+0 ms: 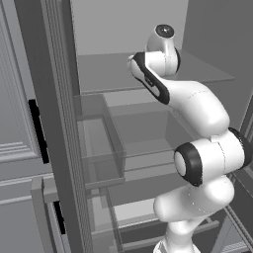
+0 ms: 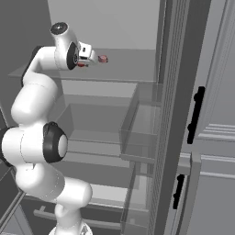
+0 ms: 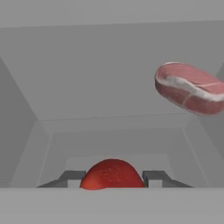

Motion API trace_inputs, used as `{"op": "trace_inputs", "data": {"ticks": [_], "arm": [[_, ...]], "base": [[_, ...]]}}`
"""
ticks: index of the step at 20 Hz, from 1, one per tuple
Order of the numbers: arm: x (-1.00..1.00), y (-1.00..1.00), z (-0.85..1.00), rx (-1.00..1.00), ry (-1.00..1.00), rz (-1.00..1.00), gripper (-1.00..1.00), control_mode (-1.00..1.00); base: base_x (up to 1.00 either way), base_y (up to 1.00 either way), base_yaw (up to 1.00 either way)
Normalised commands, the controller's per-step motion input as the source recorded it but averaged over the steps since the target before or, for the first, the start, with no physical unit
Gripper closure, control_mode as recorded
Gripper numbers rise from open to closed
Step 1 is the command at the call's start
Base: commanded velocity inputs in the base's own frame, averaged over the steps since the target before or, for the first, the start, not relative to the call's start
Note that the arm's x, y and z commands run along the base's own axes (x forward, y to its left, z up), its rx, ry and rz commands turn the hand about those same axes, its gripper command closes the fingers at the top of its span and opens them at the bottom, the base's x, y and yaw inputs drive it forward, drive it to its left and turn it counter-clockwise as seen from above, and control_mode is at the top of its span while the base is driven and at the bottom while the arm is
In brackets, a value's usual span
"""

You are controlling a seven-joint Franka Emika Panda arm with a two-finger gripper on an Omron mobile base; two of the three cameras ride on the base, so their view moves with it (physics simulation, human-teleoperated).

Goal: Take the strawberry from the fridge and place it on top of the pancake, located on the dining counter.

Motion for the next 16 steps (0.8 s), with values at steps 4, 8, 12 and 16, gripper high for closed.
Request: {"op": "trace_inputs", "data": {"ticks": [4, 8, 12, 16], "arm": [[-0.05, 0.00, -0.14, 0.00, -0.03, 0.00, 1.00, -1.00], [-0.67, -0.06, -0.02, 0.03, -0.25, 0.00, 1.00, -1.00], [-1.00, -0.05, 0.11, 0.06, -0.27, 0.00, 1.00, -1.00], [-1.00, -0.07, 0.29, 0.06, -0.16, 0.00, 1.00, -1.00]], "base": [[0.00, 0.00, 0.00], [0.00, 0.00, 0.00], [0.00, 0.00, 0.00], [0.00, 0.00, 0.00]]}}
